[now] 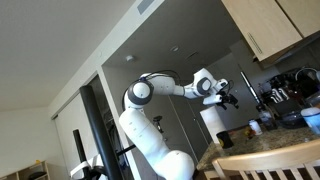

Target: Put the bottle in the bowl and then put it back on the counter

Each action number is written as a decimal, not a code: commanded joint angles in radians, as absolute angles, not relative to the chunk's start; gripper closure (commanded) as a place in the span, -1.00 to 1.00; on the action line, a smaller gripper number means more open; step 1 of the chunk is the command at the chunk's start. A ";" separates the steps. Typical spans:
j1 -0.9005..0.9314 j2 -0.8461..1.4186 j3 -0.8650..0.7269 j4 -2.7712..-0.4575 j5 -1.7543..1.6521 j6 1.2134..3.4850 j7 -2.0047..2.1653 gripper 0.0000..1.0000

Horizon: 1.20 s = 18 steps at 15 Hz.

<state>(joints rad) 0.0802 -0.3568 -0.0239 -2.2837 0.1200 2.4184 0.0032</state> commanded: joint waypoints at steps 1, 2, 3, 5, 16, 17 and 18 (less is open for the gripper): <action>0.086 -0.300 -0.018 -2.316 0.186 2.624 0.000 -1.00; 0.092 -0.281 -0.018 -2.325 0.203 2.665 -0.003 -1.00; 0.096 -0.260 -0.015 -2.335 0.212 2.701 -0.007 -1.00; 0.095 -0.224 -0.007 -2.349 0.225 2.728 0.008 -1.00; 0.083 -0.007 0.053 -2.175 0.121 2.727 0.132 -1.00; 0.085 0.040 0.065 -2.150 0.098 2.739 0.160 -1.00; 0.086 0.086 0.077 -2.120 0.050 2.737 0.214 -1.00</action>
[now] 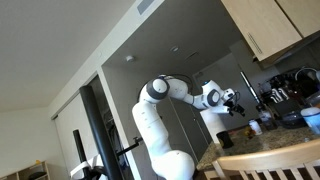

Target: Put the bottle in the bowl and then put it back on the counter

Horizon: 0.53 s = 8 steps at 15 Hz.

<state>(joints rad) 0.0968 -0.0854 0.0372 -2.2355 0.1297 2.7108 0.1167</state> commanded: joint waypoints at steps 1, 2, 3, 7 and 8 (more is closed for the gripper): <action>0.086 0.135 0.079 -2.089 -0.049 2.746 0.331 -1.00; 0.091 0.024 0.068 -2.173 0.047 2.719 0.215 -1.00; 0.096 0.065 0.070 -2.153 0.024 2.727 0.250 -1.00; 0.094 0.035 0.053 -2.180 -0.052 2.758 0.305 -1.00; 0.099 0.028 0.039 -2.187 -0.141 2.773 0.382 -1.00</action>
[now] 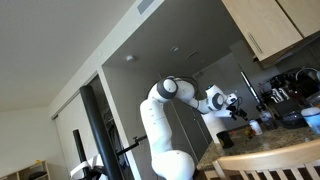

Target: Put the bottle in the bowl and then put it back on the counter

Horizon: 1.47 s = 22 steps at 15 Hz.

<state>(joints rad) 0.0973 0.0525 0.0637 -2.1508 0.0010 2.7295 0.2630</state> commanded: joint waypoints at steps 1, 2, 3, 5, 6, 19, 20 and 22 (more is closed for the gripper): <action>0.099 0.028 0.030 -2.190 -0.212 2.797 0.447 -1.00; 0.098 0.033 0.014 -2.190 -0.311 2.826 0.542 -1.00; 0.107 0.032 -0.017 -2.179 -0.406 2.831 0.637 -1.00; 0.098 0.052 0.007 -2.156 -0.360 2.805 0.593 -1.00; 0.098 0.052 -0.003 -2.156 -0.383 2.808 0.617 -1.00; 0.097 0.180 0.058 -2.107 0.074 2.808 0.262 -1.00; 0.111 0.176 0.038 -2.112 0.027 2.823 0.300 -1.00; 0.136 0.175 0.004 -2.109 -0.086 2.837 0.402 -1.00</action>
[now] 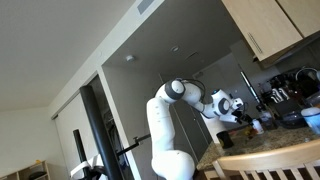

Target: Put the bottle in the bowl and then put it back on the counter

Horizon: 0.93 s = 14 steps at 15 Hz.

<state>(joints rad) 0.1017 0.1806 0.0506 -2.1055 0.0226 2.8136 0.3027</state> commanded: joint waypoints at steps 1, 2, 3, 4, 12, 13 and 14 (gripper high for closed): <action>0.147 0.167 -0.019 -2.116 -0.156 2.835 0.459 -1.00; 0.165 0.160 -0.050 -2.119 -0.251 2.825 0.535 -1.00; 0.180 0.165 -0.064 -2.097 -0.311 2.792 0.594 -1.00; 0.145 0.176 -0.024 -2.105 -0.231 2.820 0.517 -1.00; 0.186 0.175 -0.091 -2.094 -0.389 2.830 0.674 -1.00; 0.167 0.175 -0.061 -2.098 -0.336 2.822 0.622 -1.00; 0.167 0.175 -0.063 -2.098 -0.344 2.822 0.632 -1.00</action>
<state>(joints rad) 0.1668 0.1753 -0.0630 -2.0983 -0.3441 2.8219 0.6323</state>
